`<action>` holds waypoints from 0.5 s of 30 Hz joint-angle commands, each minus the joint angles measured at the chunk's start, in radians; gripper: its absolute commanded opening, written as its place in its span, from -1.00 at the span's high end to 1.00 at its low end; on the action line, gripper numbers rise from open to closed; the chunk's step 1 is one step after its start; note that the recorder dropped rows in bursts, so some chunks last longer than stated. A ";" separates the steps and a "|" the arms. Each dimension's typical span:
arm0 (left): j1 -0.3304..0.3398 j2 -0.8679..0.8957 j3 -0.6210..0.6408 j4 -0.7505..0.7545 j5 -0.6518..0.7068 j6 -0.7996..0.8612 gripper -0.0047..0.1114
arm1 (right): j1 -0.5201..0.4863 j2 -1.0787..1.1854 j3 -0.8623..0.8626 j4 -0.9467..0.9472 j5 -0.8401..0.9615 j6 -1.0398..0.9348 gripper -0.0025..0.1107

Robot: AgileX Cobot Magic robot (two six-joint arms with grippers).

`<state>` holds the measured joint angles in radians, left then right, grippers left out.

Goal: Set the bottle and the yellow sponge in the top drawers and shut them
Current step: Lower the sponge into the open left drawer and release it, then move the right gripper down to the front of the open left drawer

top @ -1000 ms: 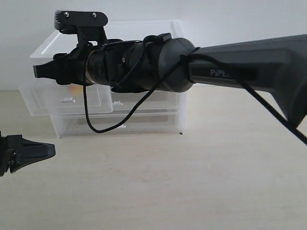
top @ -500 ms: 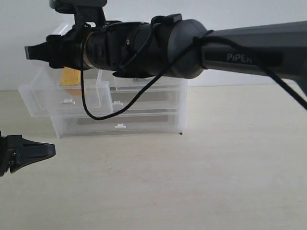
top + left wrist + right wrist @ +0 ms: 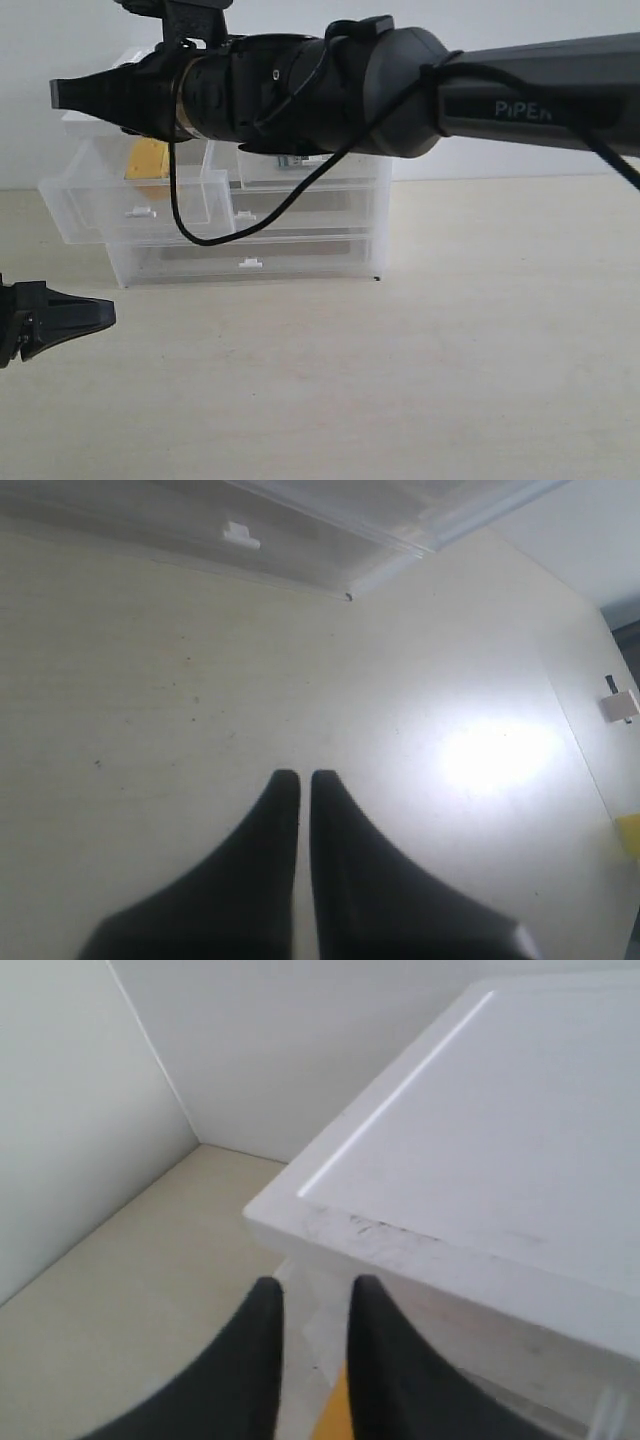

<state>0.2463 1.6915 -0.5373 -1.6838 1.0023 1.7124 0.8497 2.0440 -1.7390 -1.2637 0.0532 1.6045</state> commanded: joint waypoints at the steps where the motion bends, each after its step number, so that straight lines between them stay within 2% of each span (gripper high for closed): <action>1: 0.001 -0.010 0.003 -0.020 0.026 0.008 0.85 | -0.002 -0.053 0.052 0.040 0.115 -0.083 0.96; 5: 0.001 -0.010 0.003 -0.020 0.026 0.008 0.85 | -0.002 -0.059 0.086 0.197 0.212 -0.272 0.96; 9: 0.001 -0.010 0.003 -0.020 0.026 0.008 0.85 | -0.002 -0.057 0.093 0.413 0.214 -0.475 0.96; 15: 0.001 -0.010 0.003 -0.017 0.026 0.008 0.85 | 0.005 -0.050 0.093 0.474 0.210 -0.503 0.96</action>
<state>0.2463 1.6915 -0.5373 -1.6947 1.0023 1.7124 0.8497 1.9951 -1.6513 -0.8215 0.2684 1.1265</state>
